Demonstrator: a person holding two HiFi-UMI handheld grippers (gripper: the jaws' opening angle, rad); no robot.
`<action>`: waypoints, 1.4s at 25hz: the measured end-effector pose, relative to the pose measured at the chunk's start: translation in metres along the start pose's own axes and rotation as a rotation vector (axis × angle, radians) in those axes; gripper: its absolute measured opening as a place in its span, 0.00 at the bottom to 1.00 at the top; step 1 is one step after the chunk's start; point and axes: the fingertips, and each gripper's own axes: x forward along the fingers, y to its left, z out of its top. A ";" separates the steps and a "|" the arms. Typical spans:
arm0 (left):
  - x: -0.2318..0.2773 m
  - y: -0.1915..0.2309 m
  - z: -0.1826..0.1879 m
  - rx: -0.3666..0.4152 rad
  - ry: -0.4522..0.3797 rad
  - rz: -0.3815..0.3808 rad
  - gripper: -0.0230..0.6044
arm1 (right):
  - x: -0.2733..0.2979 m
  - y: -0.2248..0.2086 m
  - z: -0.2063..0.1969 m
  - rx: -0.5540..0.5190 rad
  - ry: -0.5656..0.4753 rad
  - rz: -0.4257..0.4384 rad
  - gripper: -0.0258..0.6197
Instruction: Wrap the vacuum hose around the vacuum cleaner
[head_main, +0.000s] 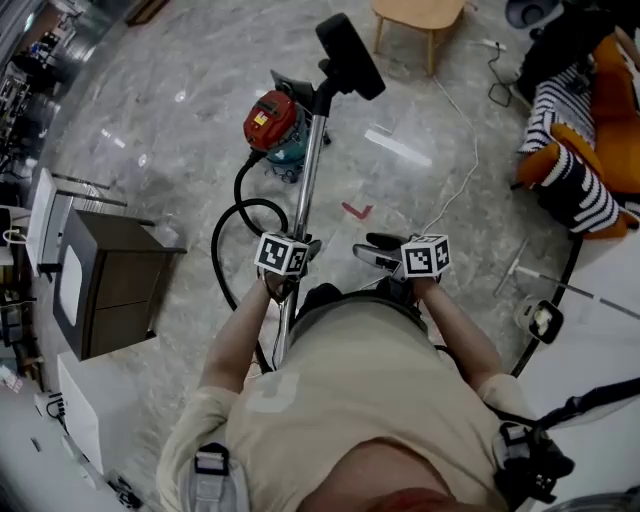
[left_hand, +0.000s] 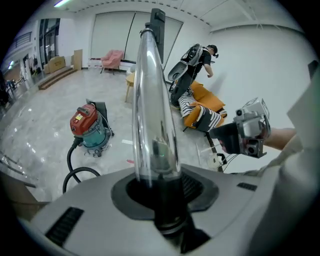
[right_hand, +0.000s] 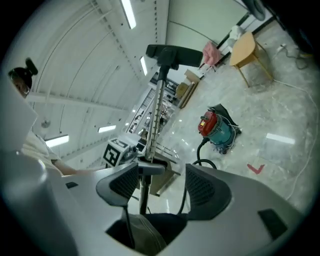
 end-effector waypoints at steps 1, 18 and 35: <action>0.004 -0.002 0.005 -0.009 0.005 0.004 0.22 | -0.004 -0.003 -0.003 -0.033 0.049 -0.002 0.49; 0.072 0.071 0.089 -0.178 -0.013 0.047 0.22 | -0.035 -0.086 0.045 -0.333 0.462 -0.197 0.05; 0.085 0.194 0.223 -0.362 -0.174 0.088 0.22 | 0.024 -0.151 0.202 -0.483 0.624 -0.237 0.05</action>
